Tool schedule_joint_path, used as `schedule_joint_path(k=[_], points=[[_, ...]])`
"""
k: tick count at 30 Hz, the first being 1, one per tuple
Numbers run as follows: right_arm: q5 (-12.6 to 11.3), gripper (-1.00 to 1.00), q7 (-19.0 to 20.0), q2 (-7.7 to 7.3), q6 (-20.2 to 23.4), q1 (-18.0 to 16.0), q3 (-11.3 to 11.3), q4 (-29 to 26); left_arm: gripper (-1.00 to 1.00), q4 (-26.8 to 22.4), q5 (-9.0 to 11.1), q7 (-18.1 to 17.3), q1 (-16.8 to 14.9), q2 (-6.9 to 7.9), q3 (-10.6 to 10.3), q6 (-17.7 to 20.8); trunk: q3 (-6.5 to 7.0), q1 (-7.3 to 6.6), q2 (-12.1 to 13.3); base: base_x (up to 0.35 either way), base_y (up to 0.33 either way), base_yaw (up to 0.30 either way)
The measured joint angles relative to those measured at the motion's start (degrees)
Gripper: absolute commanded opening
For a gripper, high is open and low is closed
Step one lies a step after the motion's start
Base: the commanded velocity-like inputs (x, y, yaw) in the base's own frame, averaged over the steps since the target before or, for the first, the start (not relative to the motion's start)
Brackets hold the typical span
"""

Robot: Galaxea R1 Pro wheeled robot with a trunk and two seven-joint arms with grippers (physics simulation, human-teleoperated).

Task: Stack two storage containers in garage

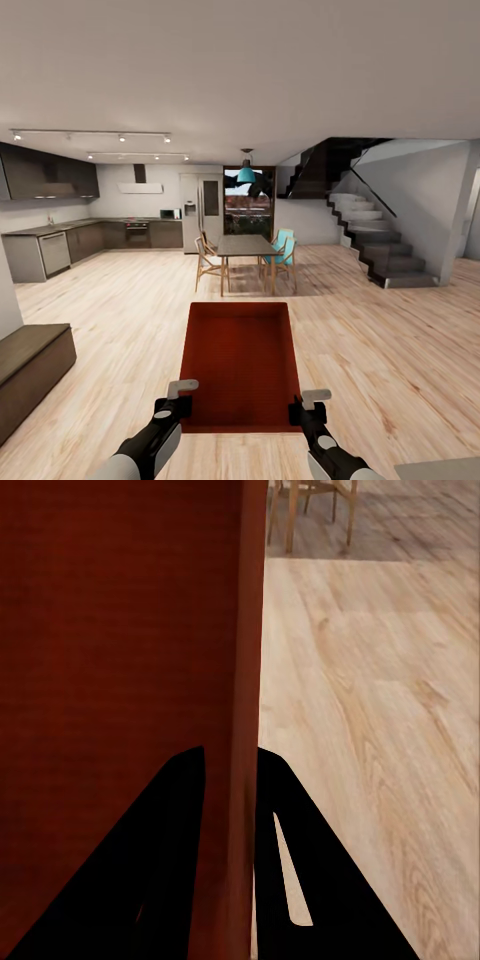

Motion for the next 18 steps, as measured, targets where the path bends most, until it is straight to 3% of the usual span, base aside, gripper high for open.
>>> schedule_joint_path(k=[18], points=[[0.09, -1.0, -0.04, 0.03, 0.03, 0.0, -0.13, -0.03, -1.0, -0.01, -0.01, 0.02, 0.0, -0.01, 0.02, 0.0, 0.0, 0.0, 0.0, 0.321, 0.0, 0.0]])
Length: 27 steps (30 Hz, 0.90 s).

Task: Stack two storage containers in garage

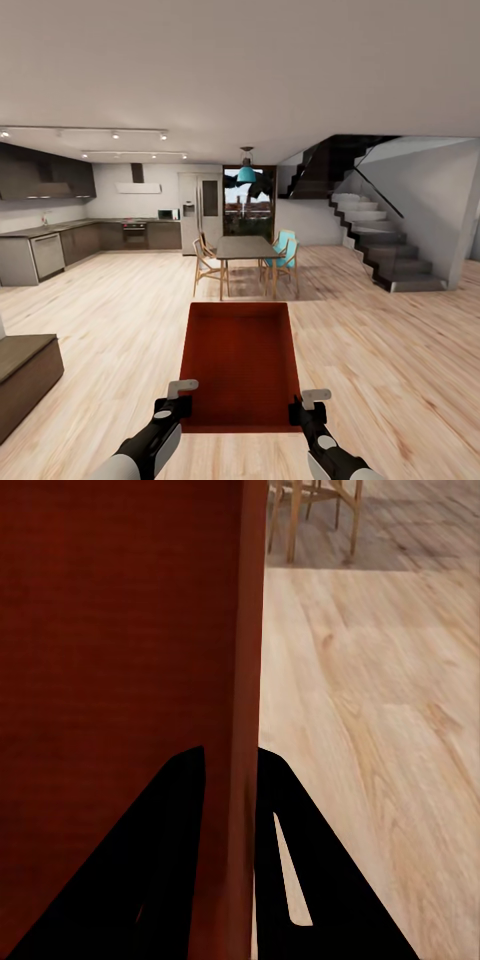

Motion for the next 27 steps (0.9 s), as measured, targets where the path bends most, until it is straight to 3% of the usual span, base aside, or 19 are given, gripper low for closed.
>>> schedule_joint_path(k=[9, 27], points=[[-0.03, -1.0, -0.01, 0.02, 0.03, 0.0, 0.03, -0.01, -1.0, 0.02, 0.07, -0.01, 0.0, 0.02, -0.05, 0.0, 0.0, 0.0, 0.0, 0.321, 0.0, -0.023], [-0.11, -1.0, -0.02, -0.01, -0.08, 0.01, 0.04, -0.01, -1.0, -0.03, -0.02, 0.0, -0.01, -0.02, 0.0, 0.0, 0.0, 0.0, 0.0, 0.321, 0.0, -0.267]])
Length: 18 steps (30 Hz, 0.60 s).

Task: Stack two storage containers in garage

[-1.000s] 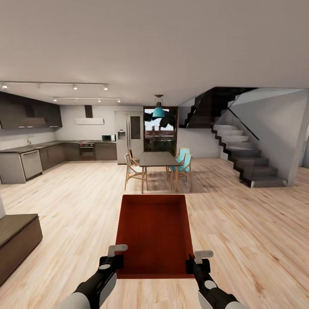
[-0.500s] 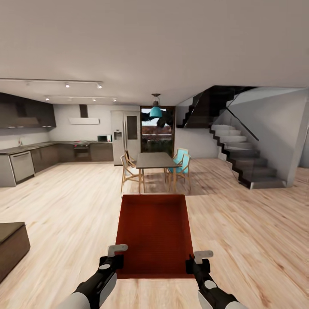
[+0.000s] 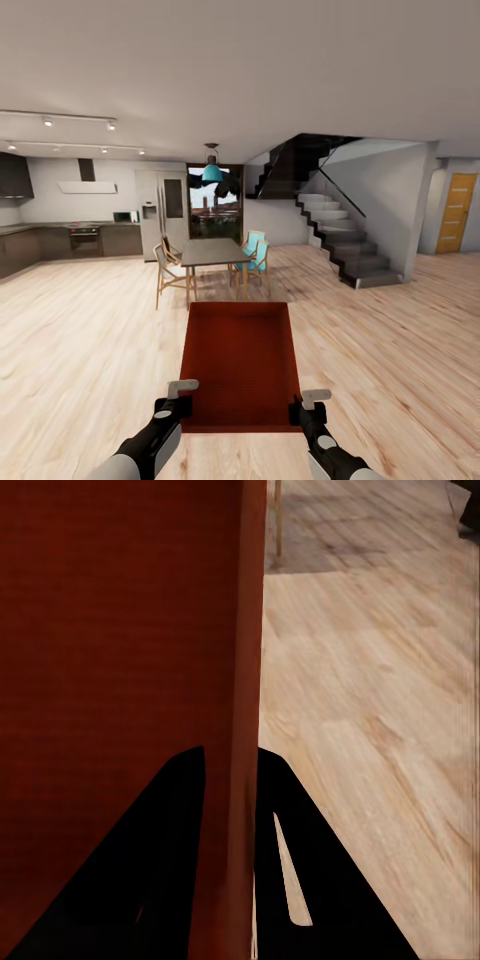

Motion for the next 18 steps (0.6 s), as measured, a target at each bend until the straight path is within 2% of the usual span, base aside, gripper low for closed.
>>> schedule_joint_path(k=[3, 14, 18], points=[[0.06, -1.0, 0.05, -0.03, 0.0, 0.0, -0.05, 0.0, -1.0, 0.01, -0.08, 0.02, 0.0, -0.04, 0.07, 0.0, 0.0, 0.0, 0.0, 0.321, 0.0, -0.144], [0.1, -1.0, 0.04, 0.0, 0.08, -0.01, -0.06, 0.01, -1.0, 0.04, 0.01, 0.01, 0.01, 0.01, 0.02, 0.0, 0.0, 0.0, -0.01, 0.321, 0.0, -0.01], [0.1, -1.0, 0.01, 0.0, 0.08, 0.0, -0.03, -0.01, -1.0, 0.06, 0.0, -0.04, 0.0, 0.01, 0.03, 0.0, 0.0, 0.0, 0.0, 0.321, 0.0, -0.215]])
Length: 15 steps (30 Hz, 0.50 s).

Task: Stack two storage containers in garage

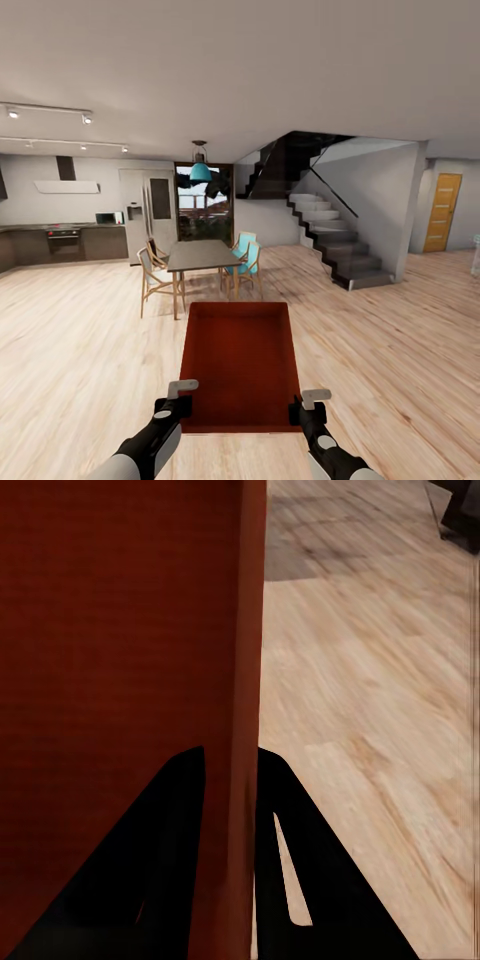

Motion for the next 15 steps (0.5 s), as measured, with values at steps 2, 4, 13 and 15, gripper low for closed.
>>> schedule_joint_path(k=[2, 4, 13, 15], points=[[-0.03, -1.0, -0.01, 0.02, -0.01, 0.0, 0.01, 0.02, -1.0, 0.0, 0.01, -0.01, 0.0, 0.02, -0.01, 0.0, 0.0, 0.0, 0.0, 0.321, 0.0, -0.271], [-0.02, -1.0, -0.01, 0.02, -0.01, 0.0, -0.01, 0.01, -1.0, 0.0, -0.02, -0.02, 0.0, 0.01, 0.01, 0.0, 0.0, 0.0, 0.0, 0.321, 0.0, -0.278], [-0.05, -1.0, -0.03, 0.03, 0.01, 0.0, 0.02, 0.0, -1.0, 0.0, -0.04, -0.04, 0.0, 0.01, 0.04, 0.0, 0.0, 0.0, -0.01, 0.321, 0.025, -0.283], [-0.05, -1.0, -0.03, 0.03, 0.01, 0.0, 0.02, 0.0, -1.0, 0.0, -0.03, -0.04, 0.0, 0.02, 0.04, 0.0, 0.0, 0.0, -0.01, 0.321, 0.071, -0.283]])
